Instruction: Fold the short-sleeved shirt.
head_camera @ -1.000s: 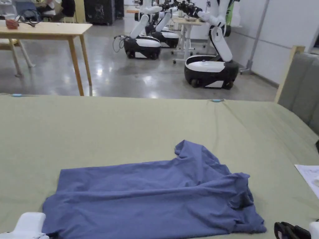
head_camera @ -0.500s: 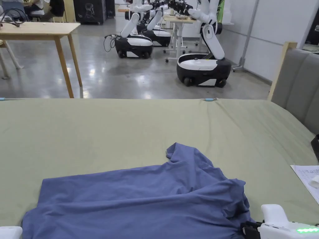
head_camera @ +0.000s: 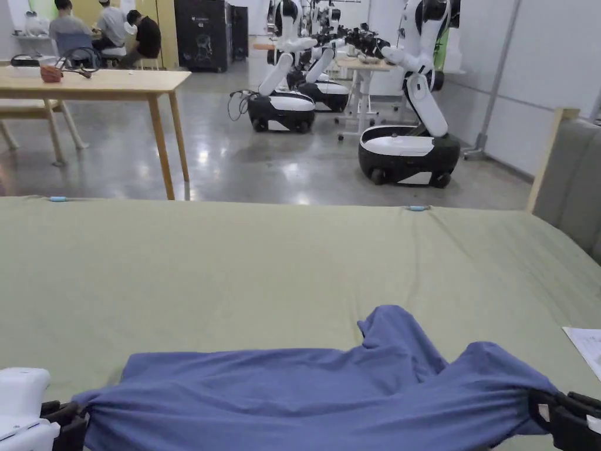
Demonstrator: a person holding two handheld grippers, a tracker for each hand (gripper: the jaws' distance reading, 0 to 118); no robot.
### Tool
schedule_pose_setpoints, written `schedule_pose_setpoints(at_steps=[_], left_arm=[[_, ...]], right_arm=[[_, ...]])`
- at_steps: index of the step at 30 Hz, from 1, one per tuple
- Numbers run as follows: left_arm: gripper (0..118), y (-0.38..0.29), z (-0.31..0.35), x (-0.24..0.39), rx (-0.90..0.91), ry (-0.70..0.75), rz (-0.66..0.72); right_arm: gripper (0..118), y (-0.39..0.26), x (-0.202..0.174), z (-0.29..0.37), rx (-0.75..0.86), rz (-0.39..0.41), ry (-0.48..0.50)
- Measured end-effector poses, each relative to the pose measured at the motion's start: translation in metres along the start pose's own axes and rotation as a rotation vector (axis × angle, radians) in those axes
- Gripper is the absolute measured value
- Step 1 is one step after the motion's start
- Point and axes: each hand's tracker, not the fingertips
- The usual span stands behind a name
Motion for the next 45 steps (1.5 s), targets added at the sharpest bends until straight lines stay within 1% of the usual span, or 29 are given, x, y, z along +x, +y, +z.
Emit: schedule_pose_setpoints(at_steps=[2, 4, 7, 10, 11, 12, 13, 14, 15, 16, 17, 20, 21, 22, 23, 24, 25, 26, 29, 32, 35, 37, 38, 39, 40, 41, 42, 43, 45], left_arm=[[8, -0.017, 0.009, -0.005, -0.018, 0.008, -0.004], [8, -0.041, 0.008, -0.011, -0.065, 0.023, 0.008], [8, -0.082, -0.007, -0.019, -0.150, 0.003, 0.085], [9, -0.103, -0.008, -0.013, -0.164, 0.002, 0.067], [13, -0.104, -0.002, -0.010, -0.134, 0.024, 0.037], [34, -0.104, 0.009, -0.006, -0.058, 0.041, 0.004], [68, -0.103, 0.020, -0.001, 0.014, 0.078, -0.030], [99, -0.097, 0.029, 0.004, 0.068, 0.101, -0.057], [113, -0.090, 0.037, 0.010, 0.090, 0.088, -0.077], [113, -0.082, 0.043, 0.017, 0.117, 0.068, -0.099], [113, -0.072, 0.048, 0.026, 0.159, 0.090, -0.122], [113, -0.046, 0.055, 0.050, 0.281, 0.098, -0.152], [109, -0.039, 0.057, 0.057, 0.307, 0.086, -0.135], [95, -0.038, 0.049, 0.055, 0.325, 0.065, -0.118], [62, -0.035, 0.050, 0.059, 0.351, 0.042, -0.115], [7, -0.034, 0.048, 0.062, 0.343, 0.051, -0.126], [3, -0.032, 0.046, 0.065, 0.345, 0.070, -0.142], [2, -0.034, 0.043, 0.069, 0.311, 0.106, -0.174], [2, -0.033, 0.030, 0.058, 0.257, 0.013, -0.120], [2, -0.029, 0.008, 0.048, 0.197, 0.057, -0.140], [2, -0.020, -0.026, 0.033, 0.145, 0.054, -0.130], [3, -0.011, -0.055, 0.021, 0.109, 0.039, -0.126], [6, -0.005, -0.072, 0.018, 0.100, 0.035, -0.125], [25, 0.002, -0.091, 0.012, 0.090, 0.040, -0.127], [62, 0.008, -0.110, 0.008, 0.057, 0.070, -0.141], [104, 0.017, -0.136, 0.003, 0.003, 0.099, -0.160], [117, 0.023, -0.155, 0.000, -0.032, 0.109, -0.174], [115, 0.029, -0.174, -0.005, -0.012, 0.116, -0.179], [114, 0.042, -0.215, -0.015, -0.075, 0.162, -0.186]], right_arm=[[8, -0.020, -0.003, 0.014, -0.013, 0.008, -0.003], [8, -0.046, -0.006, 0.016, -0.064, 0.052, -0.053], [8, -0.090, -0.004, 0.004, -0.153, 0.022, -0.052], [9, -0.114, -0.004, -0.002, -0.170, 0.032, -0.090], [21, -0.116, -0.002, 0.002, -0.150, 0.033, -0.090], [63, -0.111, -0.003, 0.009, -0.092, 0.034, -0.081], [97, -0.104, -0.007, 0.014, -0.074, 0.033, -0.073], [114, -0.094, -0.015, 0.022, -0.042, 0.049, -0.048], [117, -0.083, -0.027, 0.032, 0.027, 0.065, -0.035], [117, -0.073, -0.039, 0.040, 0.101, 0.084, -0.020], [117, -0.058, -0.056, 0.048, 0.181, 0.119, -0.005], [117, -0.030, -0.099, 0.054, 0.333, 0.175, 0.010], [114, -0.024, -0.113, 0.052, 0.370, 0.183, 0.017], [101, -0.020, -0.123, 0.051, 0.389, 0.190, 0.040], [66, -0.018, -0.133, 0.048, 0.387, 0.199, 0.082], [9, -0.018, -0.140, 0.045, 0.389, 0.197, 0.087], [3, -0.019, -0.146, 0.041, 0.384, 0.201, 0.075], [3, -0.021, -0.150, 0.037, 0.386, 0.216, 0.064], [3, -0.022, -0.153, 0.029, 0.356, 0.198, 0.118], [3, -0.023, -0.152, 0.020, 0.350, 0.201, 0.109], [3, -0.021, -0.145, 0.007, 0.321, 0.187, 0.110], [3, -0.020, -0.140, -0.002, 0.307, 0.182, 0.103], [3, -0.020, -0.138, -0.008, 0.298, 0.179, 0.098], [3, -0.019, -0.135, -0.013, 0.287, 0.178, 0.092], [3, -0.019, -0.132, -0.019, 0.277, 0.176, 0.085], [3, -0.019, -0.127, -0.026, 0.263, 0.175, 0.071], [3, -0.018, -0.124, -0.032, 0.251, 0.174, 0.063], [3, -0.017, -0.118, -0.039, 0.231, 0.170, 0.053], [3, -0.014, -0.106, -0.053, 0.190, 0.163, 0.024]])
